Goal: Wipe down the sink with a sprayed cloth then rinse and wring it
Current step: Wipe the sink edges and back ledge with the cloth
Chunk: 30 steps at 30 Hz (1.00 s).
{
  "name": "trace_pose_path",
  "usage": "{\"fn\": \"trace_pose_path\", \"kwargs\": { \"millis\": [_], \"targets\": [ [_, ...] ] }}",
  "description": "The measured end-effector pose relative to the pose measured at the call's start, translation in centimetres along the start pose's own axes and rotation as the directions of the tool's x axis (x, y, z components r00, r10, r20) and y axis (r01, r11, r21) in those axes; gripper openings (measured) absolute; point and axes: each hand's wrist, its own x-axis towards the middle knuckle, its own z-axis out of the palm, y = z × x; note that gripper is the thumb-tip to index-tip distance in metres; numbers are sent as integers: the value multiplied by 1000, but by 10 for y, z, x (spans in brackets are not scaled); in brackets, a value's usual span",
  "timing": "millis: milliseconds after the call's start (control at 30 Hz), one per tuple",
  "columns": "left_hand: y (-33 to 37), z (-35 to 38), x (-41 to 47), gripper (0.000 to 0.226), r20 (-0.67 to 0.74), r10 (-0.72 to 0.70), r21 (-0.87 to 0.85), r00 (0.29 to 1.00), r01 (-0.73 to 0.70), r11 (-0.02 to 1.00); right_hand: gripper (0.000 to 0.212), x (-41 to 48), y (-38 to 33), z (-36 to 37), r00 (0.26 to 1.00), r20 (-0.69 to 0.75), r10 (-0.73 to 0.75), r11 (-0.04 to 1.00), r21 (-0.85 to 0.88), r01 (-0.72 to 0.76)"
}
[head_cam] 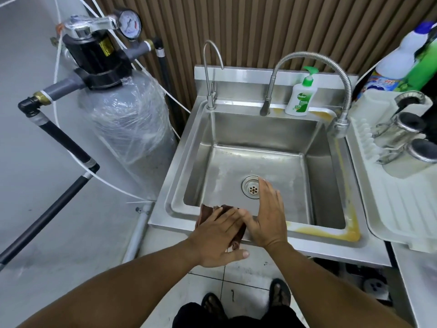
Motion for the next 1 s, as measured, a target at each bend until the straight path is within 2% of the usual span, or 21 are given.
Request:
{"fn": "trace_pose_path", "kwargs": {
  "millis": [67, 133, 200, 300, 433, 500, 600, 700, 733, 1000],
  "targets": [
    [-5, -5, -1, 81, 22, -32, -85, 999, 34, 996, 89, -1, 7, -5, 1000, -11, 6, 1000, -4, -6],
    [-13, -6, -4, 77, -33, -140, -148, 990, 133, 980, 75, -3, 15, -9, 1000, 14, 8, 999, -35, -8],
    [-21, -2, -7, 81, -62, -259, -102, 964, 252, 962, 65, -4, 23, -13, 998, 70, -1, 994, -110, 9],
    [-21, 4, -14, 87, -15, -316, 4, 949, 316, 949, 57, -1, 25, -17, 973, 217, -73, 975, -189, 115],
    [-6, 3, -10, 86, -14, -304, 26, 953, 304, 952, 52, 1, 16, -15, 845, 515, -144, 942, -191, 276],
    [1, 0, -6, 85, 2, -294, 50, 956, 293, 955, 51, 1, 14, -15, 798, 589, -129, 936, -194, 294],
    [9, -1, -1, 84, -6, -287, 39, 958, 287, 957, 51, -1, 22, -25, 791, 592, -151, 924, -199, 326],
    [22, -1, 9, 84, -1, -258, 44, 966, 258, 965, 72, -7, 37, -39, 786, 584, -203, 906, -194, 377],
    [28, -1, 13, 83, 0, -247, 53, 969, 247, 968, 73, -10, 42, -43, 794, 567, -217, 907, -184, 380],
    [73, -4, 50, 81, 46, -170, 81, 984, 166, 983, 41, -31, 86, -77, 871, 423, -249, 888, -259, 380]
  ]
}}
